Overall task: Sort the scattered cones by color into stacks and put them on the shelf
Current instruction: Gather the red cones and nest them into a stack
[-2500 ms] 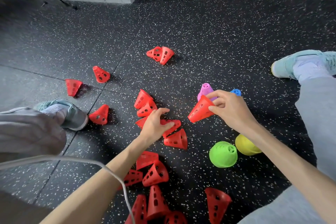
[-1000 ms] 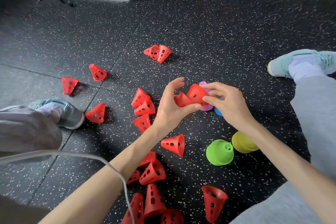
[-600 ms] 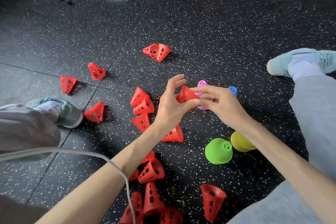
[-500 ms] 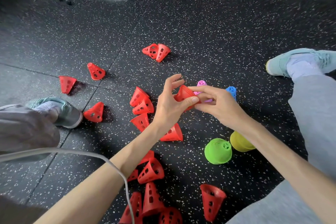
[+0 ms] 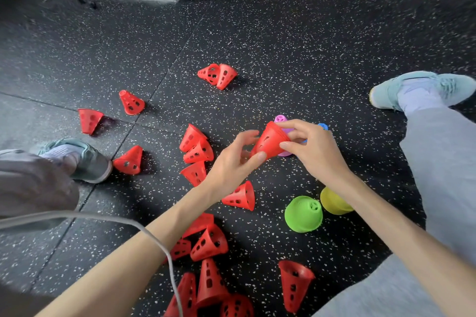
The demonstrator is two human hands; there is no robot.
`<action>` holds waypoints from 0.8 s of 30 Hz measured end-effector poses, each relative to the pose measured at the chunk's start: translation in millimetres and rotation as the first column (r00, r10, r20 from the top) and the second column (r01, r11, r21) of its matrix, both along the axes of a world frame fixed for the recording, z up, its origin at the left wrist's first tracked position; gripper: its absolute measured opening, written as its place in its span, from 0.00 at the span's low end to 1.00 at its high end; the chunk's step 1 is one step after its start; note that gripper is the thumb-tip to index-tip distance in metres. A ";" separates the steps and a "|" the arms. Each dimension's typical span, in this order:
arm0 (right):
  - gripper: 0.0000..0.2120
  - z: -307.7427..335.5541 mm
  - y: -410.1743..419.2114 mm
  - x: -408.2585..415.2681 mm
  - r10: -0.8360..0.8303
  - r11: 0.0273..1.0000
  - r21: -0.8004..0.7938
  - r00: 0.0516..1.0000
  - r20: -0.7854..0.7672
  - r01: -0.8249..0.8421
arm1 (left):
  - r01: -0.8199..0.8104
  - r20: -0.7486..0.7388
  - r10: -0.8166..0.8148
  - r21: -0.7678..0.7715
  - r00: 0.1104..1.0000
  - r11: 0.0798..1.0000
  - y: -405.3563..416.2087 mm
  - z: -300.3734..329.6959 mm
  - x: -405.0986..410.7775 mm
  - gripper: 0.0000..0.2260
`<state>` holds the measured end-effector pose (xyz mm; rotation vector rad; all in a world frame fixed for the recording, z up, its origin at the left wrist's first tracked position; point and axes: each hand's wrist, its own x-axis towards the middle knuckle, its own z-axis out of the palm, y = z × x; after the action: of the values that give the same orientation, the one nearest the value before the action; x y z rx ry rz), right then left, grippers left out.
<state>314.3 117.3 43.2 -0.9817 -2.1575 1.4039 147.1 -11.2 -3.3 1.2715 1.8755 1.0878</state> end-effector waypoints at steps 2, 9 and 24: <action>0.19 1.9 1.8 2.2 -0.019 1.000 -0.011 1.000 0.014 0.020 | 0.093 -0.079 -0.101 -0.101 0.992 0.991 -17.1 -13.9 -7.9 0.24; 0.19 1.7 -0.6 3.0 -0.003 1.000 -0.002 0.999 0.040 0.003 | 0.312 -0.302 -0.492 -0.487 0.816 0.816 -59.7 -56.6 -24.9 0.38; 0.16 -9.2 1.3 13.8 -0.033 0.999 0.020 0.994 0.104 0.031 | -0.057 -0.026 0.052 -0.230 0.998 0.972 -52.5 -61.0 -18.9 0.14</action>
<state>328.1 118.6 34.0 -1.1007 -2.2142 1.3439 128.2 -63.7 -64.3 1.1075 1.9963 0.8576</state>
